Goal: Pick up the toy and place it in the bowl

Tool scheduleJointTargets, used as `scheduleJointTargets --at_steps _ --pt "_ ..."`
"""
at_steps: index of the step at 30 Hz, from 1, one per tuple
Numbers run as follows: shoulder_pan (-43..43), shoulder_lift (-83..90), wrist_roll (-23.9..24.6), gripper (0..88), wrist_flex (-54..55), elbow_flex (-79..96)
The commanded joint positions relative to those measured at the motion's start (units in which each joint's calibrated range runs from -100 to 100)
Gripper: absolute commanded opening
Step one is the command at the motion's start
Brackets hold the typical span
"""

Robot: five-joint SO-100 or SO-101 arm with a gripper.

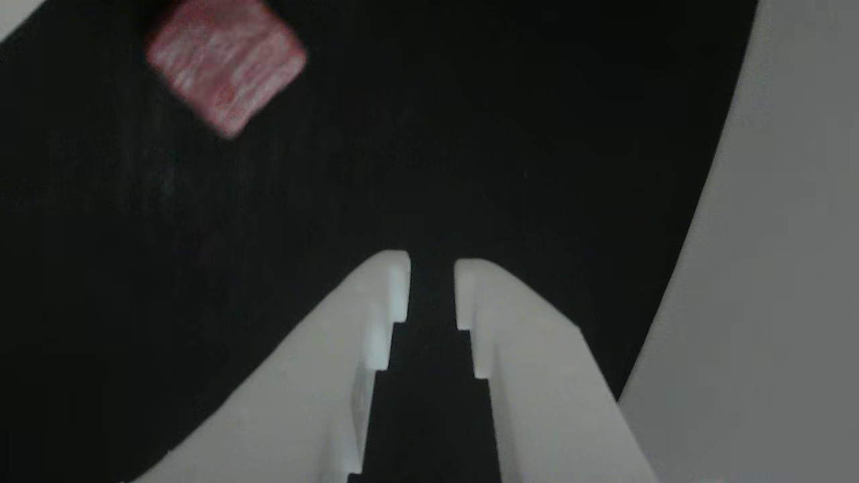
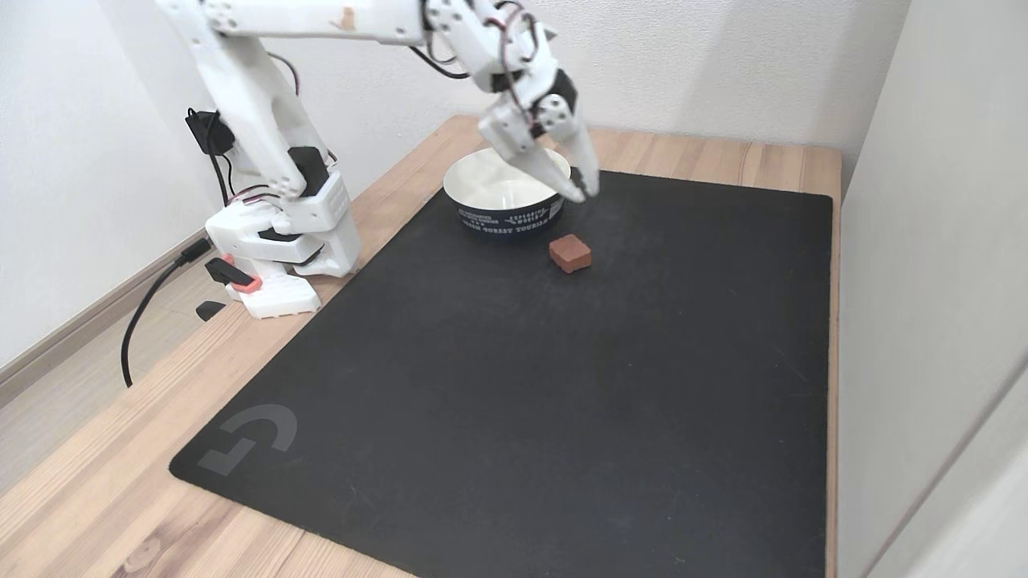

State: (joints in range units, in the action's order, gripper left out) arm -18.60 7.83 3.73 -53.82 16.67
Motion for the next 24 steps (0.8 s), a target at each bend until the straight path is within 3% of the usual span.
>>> scheduleJointTargets --at_steps 1,12,24 --pt "-1.93 -4.03 -0.55 2.3 -0.29 -5.00" --pt "-4.28 -17.29 -0.39 2.3 -7.65 -16.81" --pt "-4.69 -18.79 -0.55 2.3 -15.61 -20.32"
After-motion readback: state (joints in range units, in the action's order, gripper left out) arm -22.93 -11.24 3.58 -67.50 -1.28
